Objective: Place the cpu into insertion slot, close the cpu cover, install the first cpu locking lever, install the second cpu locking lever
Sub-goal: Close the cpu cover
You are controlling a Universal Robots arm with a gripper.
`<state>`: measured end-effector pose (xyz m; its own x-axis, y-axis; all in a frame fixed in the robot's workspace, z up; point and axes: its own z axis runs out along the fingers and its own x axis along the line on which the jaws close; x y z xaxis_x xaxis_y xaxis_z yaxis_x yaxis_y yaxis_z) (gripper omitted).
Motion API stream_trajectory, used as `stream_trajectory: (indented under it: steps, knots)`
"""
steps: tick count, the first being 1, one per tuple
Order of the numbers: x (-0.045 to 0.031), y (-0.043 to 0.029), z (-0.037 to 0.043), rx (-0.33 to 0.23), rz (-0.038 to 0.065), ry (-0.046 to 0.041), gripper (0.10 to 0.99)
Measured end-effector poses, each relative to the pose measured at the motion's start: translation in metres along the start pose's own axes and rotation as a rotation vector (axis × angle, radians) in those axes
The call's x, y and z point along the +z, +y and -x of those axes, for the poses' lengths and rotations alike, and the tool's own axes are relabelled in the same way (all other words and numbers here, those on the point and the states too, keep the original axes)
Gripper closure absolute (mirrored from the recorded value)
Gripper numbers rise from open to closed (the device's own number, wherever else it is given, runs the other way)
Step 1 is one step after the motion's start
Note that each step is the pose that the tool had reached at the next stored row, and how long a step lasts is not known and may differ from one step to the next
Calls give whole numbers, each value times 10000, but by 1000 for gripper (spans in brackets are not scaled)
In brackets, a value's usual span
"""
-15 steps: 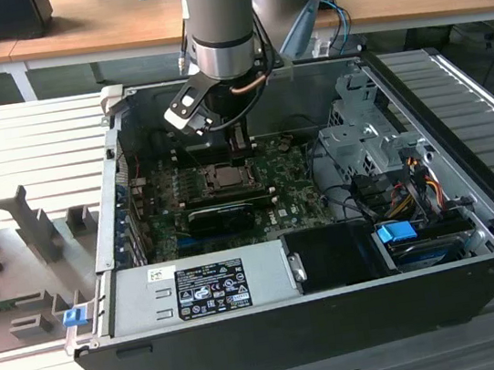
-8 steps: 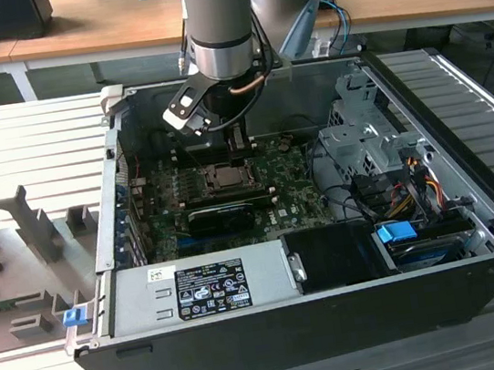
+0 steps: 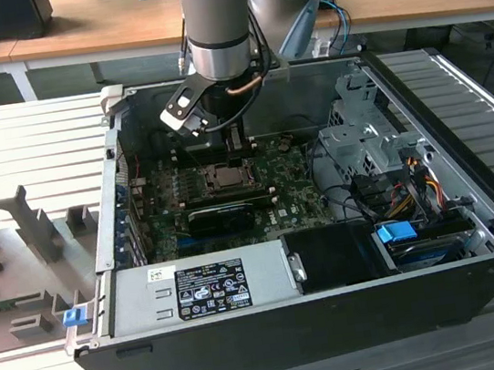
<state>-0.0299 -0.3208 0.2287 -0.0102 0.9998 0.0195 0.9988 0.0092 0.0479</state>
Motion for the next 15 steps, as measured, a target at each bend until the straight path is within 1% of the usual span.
stream_trajectory:
  steps: [7,13,15]
  knots:
    - [-1,-17,0,2,0,-1,980]
    - [2,-42,0,2,-1,-3,980]
    - [6,-62,0,1,0,0,980]
